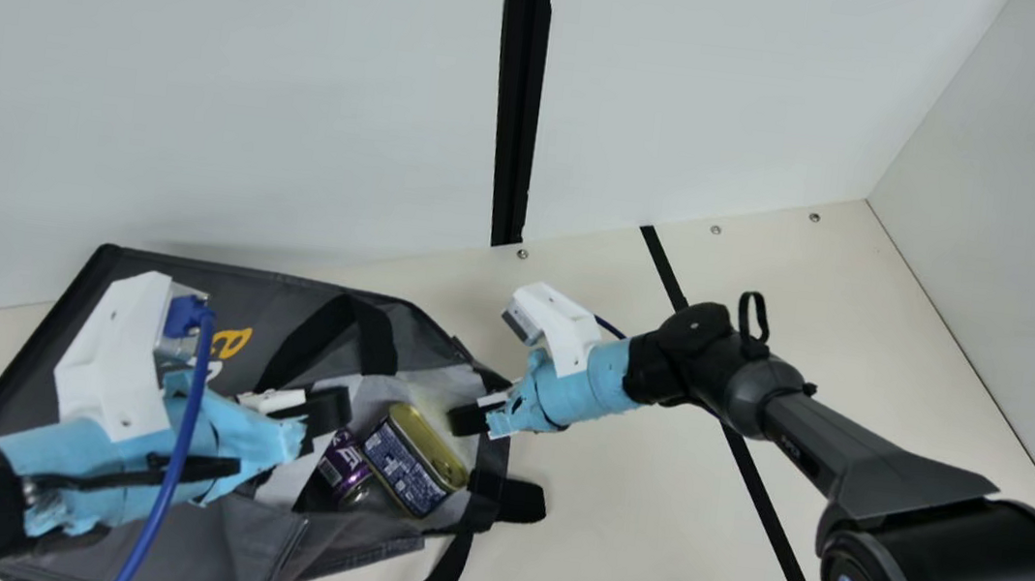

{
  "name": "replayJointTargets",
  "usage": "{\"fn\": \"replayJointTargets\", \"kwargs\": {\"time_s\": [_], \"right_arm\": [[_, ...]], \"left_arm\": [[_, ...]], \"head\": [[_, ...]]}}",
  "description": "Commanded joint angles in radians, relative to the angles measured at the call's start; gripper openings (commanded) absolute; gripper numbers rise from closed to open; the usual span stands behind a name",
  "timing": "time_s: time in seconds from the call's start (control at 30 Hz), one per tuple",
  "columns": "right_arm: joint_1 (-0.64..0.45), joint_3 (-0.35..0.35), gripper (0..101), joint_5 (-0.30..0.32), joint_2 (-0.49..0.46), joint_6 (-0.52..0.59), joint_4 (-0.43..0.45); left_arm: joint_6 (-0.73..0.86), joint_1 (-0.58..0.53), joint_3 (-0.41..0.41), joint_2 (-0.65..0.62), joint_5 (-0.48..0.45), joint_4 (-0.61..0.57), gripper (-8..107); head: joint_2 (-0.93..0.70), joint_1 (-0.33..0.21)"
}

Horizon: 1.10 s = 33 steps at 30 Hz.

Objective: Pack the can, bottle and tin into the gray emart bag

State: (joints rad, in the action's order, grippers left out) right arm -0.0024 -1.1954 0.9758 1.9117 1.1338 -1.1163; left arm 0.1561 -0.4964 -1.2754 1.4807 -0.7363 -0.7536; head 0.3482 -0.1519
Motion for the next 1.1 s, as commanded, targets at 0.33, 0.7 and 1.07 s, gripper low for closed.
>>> {"fn": "replayJointTargets", "kwargs": {"time_s": [0.33,0.7,1.07], "right_arm": [[-0.074,0.046,0,0.131,-0.107,0.0,-0.048],[-0.155,0.074,0,0.244,-0.234,-0.04,-0.093],[-0.13,0.128,0,0.244,-0.365,-0.103,-0.198]], "left_arm": [[0.074,0.01,-0.059,0.028,0.002,-0.052,10],[0.149,0.025,-0.146,0.063,-0.02,-0.087,10],[0.168,0.023,-0.231,0.074,-0.047,-0.064,10]], "head": [[0.001,-0.023],[0.001,-0.023],[0.001,-0.023]]}}
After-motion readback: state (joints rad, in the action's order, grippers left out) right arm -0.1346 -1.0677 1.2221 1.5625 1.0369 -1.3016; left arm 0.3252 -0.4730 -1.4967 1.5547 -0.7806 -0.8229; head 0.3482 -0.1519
